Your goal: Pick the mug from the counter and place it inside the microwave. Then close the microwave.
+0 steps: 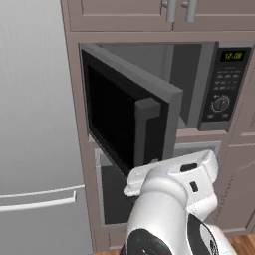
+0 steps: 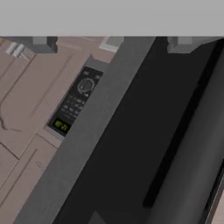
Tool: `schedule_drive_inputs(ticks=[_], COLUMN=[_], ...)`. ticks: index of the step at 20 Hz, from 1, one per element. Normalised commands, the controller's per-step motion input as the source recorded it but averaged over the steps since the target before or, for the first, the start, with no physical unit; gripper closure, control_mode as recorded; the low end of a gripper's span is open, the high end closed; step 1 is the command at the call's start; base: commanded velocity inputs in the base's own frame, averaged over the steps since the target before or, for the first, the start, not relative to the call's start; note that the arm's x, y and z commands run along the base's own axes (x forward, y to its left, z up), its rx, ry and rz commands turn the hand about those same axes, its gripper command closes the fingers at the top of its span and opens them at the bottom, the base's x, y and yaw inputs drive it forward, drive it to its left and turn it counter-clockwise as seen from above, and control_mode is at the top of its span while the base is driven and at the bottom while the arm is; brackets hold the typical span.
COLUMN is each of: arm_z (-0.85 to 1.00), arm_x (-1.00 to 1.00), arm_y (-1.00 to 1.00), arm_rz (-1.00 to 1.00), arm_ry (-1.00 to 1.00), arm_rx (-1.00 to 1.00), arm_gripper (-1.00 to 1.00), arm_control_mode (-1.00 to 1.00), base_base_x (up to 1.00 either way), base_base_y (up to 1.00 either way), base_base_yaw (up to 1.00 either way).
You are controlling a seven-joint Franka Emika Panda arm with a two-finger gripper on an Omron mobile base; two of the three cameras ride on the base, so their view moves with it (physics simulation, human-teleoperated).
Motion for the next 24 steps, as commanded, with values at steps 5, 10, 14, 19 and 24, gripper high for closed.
schedule_drive_inputs(ticks=[5,10,14,19,24], arm_z=[0.0,0.0,0.0,0.0,0.0], arm_x=[0.27,0.37,0.41,0.39,0.54], arm_y=[-0.58,-0.58,-0.54,-0.5,-0.36], arm_rz=[0.16,0.1,0.08,0.06,0.04], arm_ry=[0.01,0.01,0.03,0.03,0.0], arm_rx=[0.0,0.0,0.0,0.0,0.0], arm_gripper=[-1.0,-1.0,-1.0,-1.0,-1.0], arm_control_mode=[-1.0,-1.0,-1.0,-1.0,-1.0], base_base_x=[0.0,0.0,0.0,0.0,0.0], base_base_y=[0.0,0.0,0.0,0.0,0.0], base_base_yaw=[0.0,0.0,0.0,0.0,0.0])
